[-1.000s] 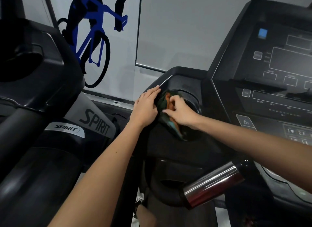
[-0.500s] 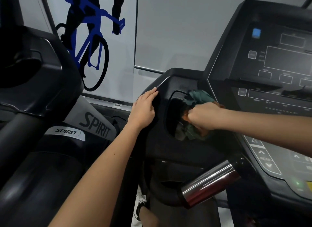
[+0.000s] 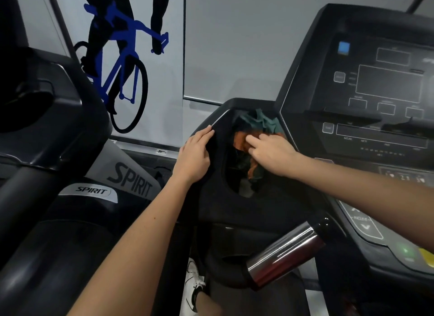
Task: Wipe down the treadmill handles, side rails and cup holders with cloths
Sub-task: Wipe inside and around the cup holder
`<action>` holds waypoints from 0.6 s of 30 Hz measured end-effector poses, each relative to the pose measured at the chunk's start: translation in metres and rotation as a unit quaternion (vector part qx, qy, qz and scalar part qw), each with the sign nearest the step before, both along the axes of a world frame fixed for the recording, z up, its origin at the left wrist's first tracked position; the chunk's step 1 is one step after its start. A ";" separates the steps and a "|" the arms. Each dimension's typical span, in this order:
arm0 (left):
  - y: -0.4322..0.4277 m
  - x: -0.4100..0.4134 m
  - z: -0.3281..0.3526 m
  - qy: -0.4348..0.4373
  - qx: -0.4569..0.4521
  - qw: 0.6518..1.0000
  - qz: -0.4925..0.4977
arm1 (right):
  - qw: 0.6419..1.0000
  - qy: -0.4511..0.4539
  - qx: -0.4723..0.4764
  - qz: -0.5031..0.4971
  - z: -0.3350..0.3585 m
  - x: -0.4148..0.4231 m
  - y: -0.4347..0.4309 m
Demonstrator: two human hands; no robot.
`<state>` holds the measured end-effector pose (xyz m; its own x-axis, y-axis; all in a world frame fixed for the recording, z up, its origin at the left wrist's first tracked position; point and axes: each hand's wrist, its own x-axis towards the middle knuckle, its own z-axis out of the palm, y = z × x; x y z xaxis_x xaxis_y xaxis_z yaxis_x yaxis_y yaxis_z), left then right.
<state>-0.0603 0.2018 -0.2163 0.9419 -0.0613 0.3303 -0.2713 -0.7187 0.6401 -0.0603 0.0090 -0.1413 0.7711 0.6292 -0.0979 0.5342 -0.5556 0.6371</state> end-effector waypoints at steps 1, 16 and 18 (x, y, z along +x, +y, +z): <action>0.000 -0.001 0.001 0.003 0.003 1.000 0.000 | 0.999 0.028 -0.003 -0.025 0.000 -0.005 0.000; -0.006 -0.015 0.004 -0.057 0.011 0.998 0.003 | 0.904 0.334 0.162 -0.213 0.017 -0.040 0.010; -0.008 -0.018 0.006 -0.049 -0.005 0.999 -0.002 | 0.864 0.370 0.244 -0.238 0.010 -0.041 0.011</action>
<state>-0.0785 0.1939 -0.2104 0.9051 -0.0617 0.4208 -0.3356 -0.7113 0.6176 -0.1008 0.0203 -0.1312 0.7942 0.3631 -0.4873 0.3317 -0.9309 -0.1529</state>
